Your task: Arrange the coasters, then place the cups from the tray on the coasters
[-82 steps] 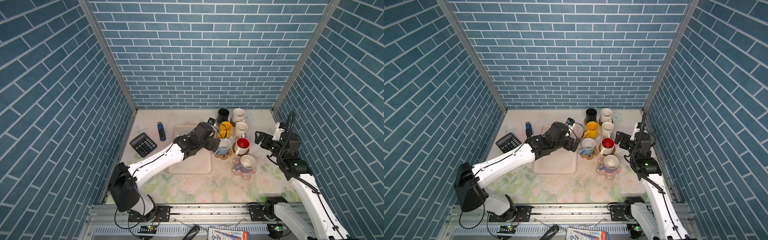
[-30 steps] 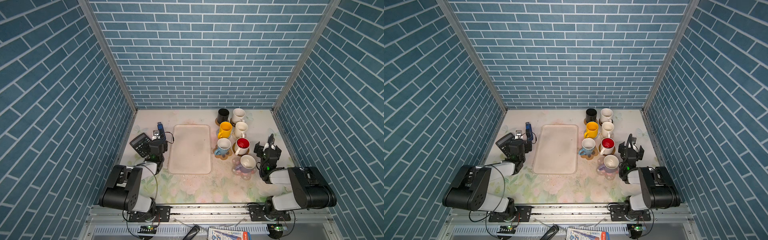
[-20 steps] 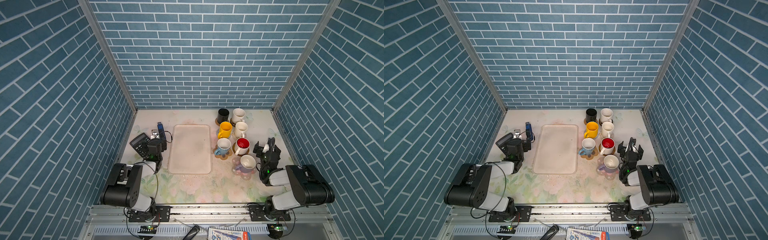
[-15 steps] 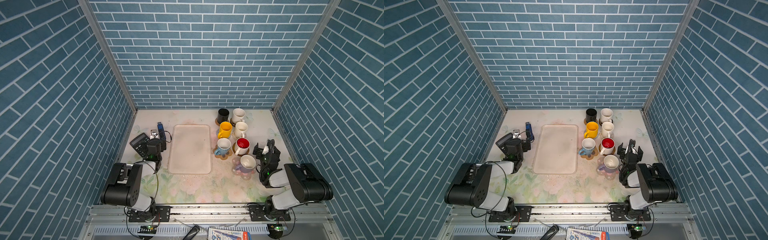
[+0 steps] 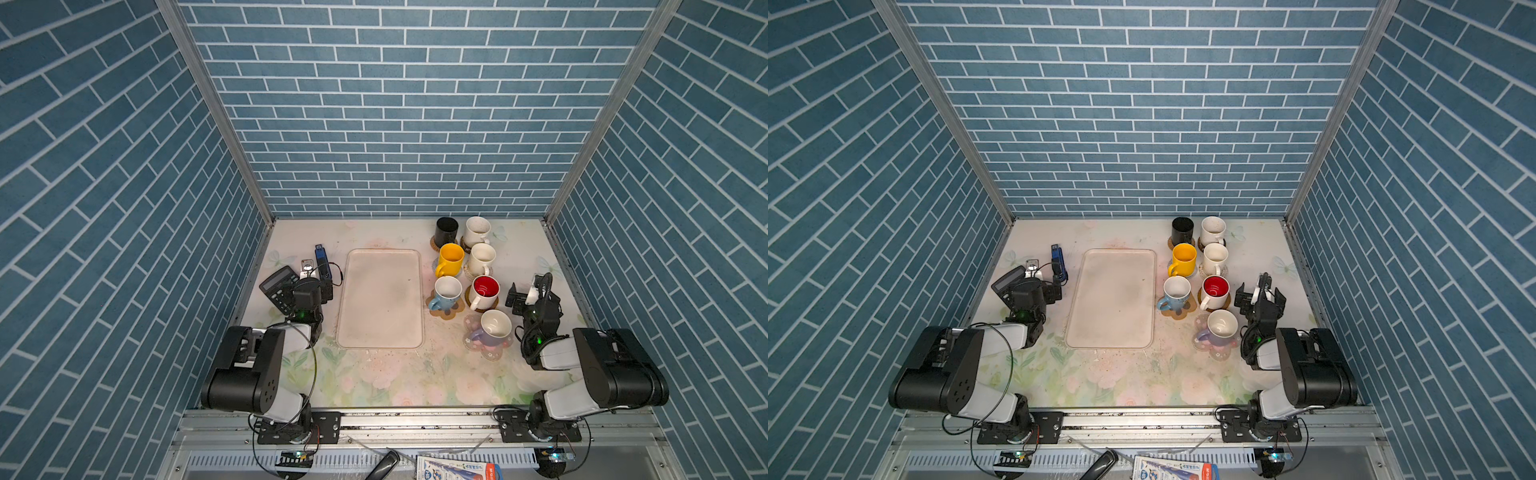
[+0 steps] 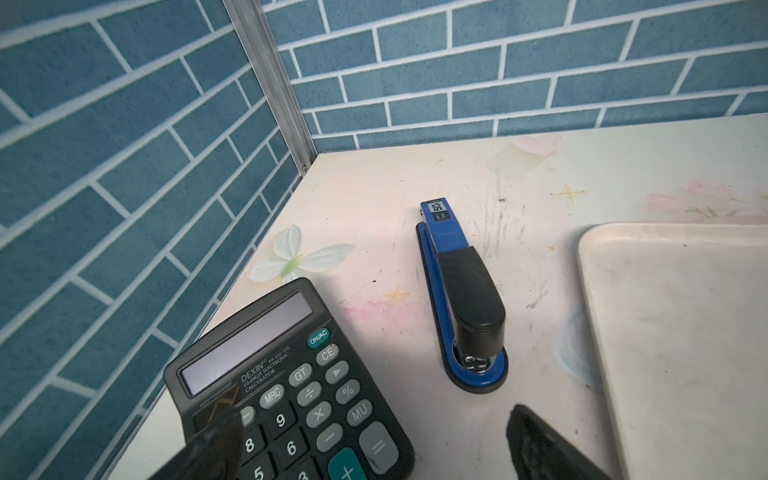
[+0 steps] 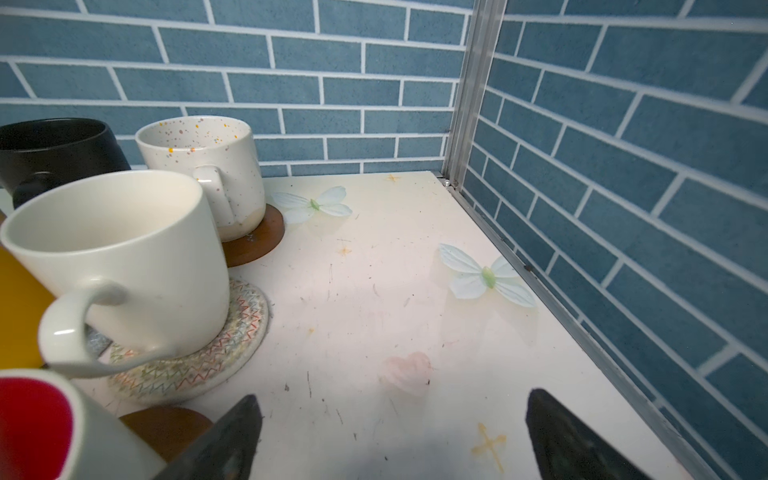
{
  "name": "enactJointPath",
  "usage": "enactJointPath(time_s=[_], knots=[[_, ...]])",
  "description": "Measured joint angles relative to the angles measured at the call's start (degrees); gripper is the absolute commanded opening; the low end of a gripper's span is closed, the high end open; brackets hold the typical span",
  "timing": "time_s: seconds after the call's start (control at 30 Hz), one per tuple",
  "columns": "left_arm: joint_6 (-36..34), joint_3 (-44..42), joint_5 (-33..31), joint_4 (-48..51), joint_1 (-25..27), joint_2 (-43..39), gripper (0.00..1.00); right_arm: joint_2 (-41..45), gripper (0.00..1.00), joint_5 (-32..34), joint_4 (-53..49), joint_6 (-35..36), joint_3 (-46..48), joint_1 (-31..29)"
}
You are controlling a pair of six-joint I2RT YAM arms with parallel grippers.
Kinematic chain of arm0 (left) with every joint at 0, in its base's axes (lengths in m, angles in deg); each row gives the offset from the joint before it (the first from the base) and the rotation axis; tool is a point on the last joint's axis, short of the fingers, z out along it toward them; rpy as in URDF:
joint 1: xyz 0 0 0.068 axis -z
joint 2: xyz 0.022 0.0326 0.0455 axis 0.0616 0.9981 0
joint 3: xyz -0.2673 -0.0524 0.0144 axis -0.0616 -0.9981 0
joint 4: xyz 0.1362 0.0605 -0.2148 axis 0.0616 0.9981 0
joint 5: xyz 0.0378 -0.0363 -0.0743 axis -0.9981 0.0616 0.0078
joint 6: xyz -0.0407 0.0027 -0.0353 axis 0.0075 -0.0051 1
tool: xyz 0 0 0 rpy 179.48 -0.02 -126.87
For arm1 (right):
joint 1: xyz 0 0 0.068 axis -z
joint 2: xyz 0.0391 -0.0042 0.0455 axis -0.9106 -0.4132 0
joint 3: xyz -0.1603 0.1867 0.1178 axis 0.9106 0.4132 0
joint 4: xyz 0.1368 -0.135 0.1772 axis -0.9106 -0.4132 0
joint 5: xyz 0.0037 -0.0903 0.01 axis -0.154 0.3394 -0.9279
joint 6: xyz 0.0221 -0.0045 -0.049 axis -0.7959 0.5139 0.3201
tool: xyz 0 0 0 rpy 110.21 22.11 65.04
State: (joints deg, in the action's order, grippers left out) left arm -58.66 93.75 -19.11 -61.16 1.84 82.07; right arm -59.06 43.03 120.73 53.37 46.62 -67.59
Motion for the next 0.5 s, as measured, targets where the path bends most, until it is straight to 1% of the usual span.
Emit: enactJointPath(time_s=[0.2, 0.33, 0.5], knots=[[0.0, 0.0, 1.3, 0.0, -0.5, 0.0, 0.99, -2.0, 0.99, -4.2, -0.7, -1.7, -0.4, 4.0], [0.0, 0.0, 1.7, -0.1, -0.6, 0.0, 0.99, -2.1, 0.99, -6.4, -5.6, -3.1, -3.3, 5.6], [-0.6, -2.1, 4.0, -4.3, -0.6, 1.3, 0.99, -2.3, 0.99, -8.4, -12.3, -3.6, -9.0, 6.3]])
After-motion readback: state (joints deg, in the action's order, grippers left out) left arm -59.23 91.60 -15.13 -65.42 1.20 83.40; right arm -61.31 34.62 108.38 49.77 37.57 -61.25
